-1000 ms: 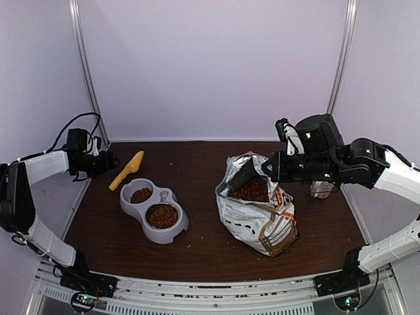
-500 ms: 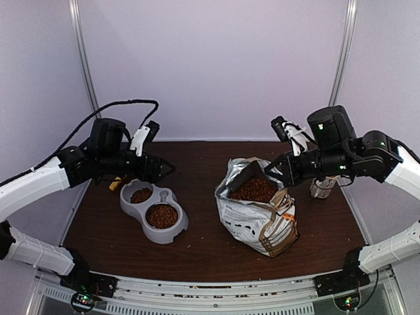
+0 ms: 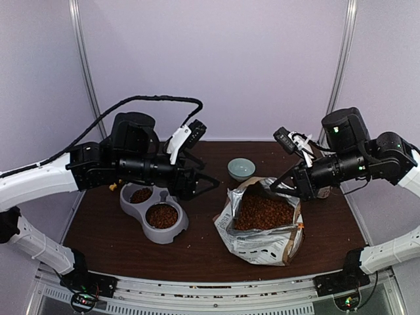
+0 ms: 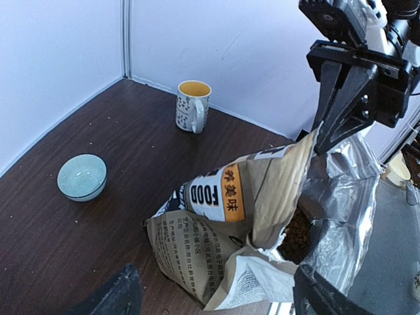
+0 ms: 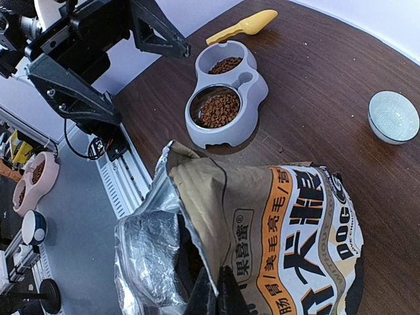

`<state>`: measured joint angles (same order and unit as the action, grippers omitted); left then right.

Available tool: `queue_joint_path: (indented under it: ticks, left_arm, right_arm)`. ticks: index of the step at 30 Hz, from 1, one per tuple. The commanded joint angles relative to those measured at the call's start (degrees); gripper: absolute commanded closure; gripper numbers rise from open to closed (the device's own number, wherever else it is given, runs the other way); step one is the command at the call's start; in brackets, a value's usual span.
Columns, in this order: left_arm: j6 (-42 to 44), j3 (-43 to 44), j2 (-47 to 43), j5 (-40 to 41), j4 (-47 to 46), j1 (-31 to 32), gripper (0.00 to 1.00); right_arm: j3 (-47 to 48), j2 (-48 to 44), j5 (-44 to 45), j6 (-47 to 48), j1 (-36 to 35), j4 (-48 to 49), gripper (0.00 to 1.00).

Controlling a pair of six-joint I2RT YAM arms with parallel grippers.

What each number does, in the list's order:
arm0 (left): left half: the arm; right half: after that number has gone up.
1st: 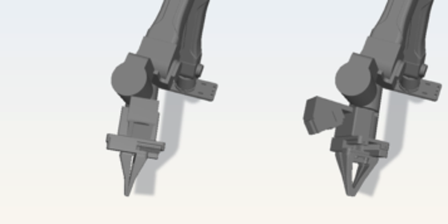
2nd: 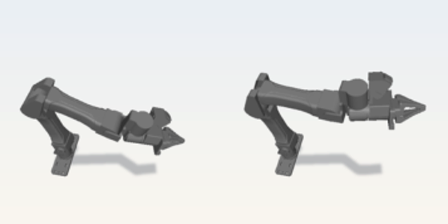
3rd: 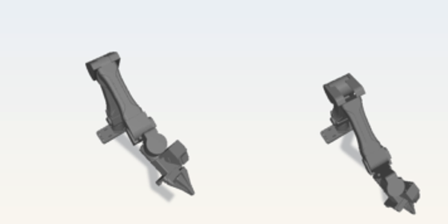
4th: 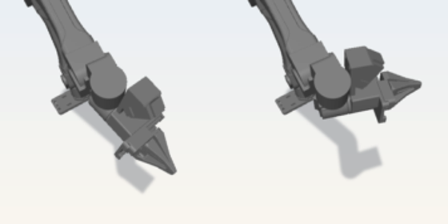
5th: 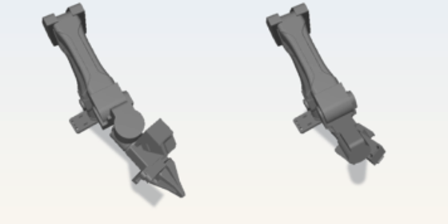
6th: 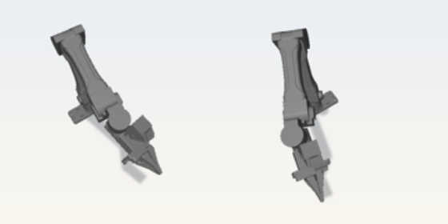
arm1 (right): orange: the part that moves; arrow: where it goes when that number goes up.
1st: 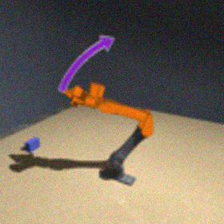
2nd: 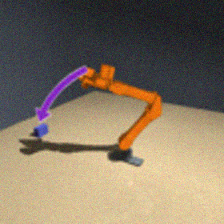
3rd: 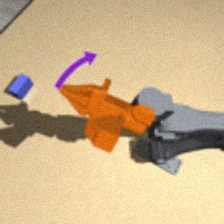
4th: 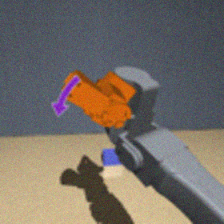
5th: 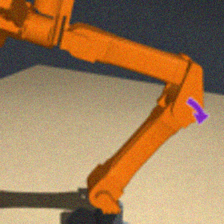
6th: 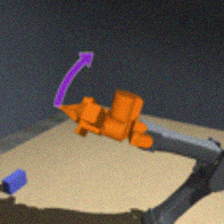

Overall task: Serve the pet food
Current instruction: Close the seal on the pet food bag with both arms.

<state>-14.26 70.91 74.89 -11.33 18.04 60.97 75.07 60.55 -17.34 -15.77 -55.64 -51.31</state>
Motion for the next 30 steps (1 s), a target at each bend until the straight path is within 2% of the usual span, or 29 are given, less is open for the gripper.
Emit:
queue_joint_path:
  ticks: [1, 6, 11, 16, 22, 25, 30]
  left_arm:
    - [1.4, 2.8, 2.3, -1.9, -1.9, 2.8, 0.17]
    - [2.4, 3.7, 5.1, -3.9, -1.2, 3.5, 0.19]
    - [-0.3, 6.5, 8.2, 2.3, 0.4, 3.8, 0.18]
    - [-0.9, 12.5, 13.4, 7.1, 8.0, 4.6, 0.2]
    - [-2.2, 17.2, 17.6, 11.1, 14.5, 6.9, 0.44]
    - [-3.5, 17.9, 18.0, 13.2, 17.2, 7.5, 0.55]
    - [-5.3, 18.4, 17.7, 15.4, 19.1, 8.1, 0.75]
  right_arm:
    - [2.2, -0.3, -3.3, 1.2, -0.4, 4.9, 1.0]
    - [2.7, 1.0, -3.8, 1.2, -0.4, 6.2, 1.0]
    - [2.4, 1.8, -3.1, 0.9, -0.4, 6.7, 1.0]
    - [2.7, 3.1, -1.8, 0.6, -0.4, 6.1, 1.0]
    - [4.9, 3.9, 4.9, 0.2, -0.4, 1.9, 0.97]
    - [5.0, 2.8, 7.4, -0.9, -0.5, 0.9, 0.88]
    - [5.2, 1.3, 12.8, -3.2, -1.7, -3.4, 0.63]
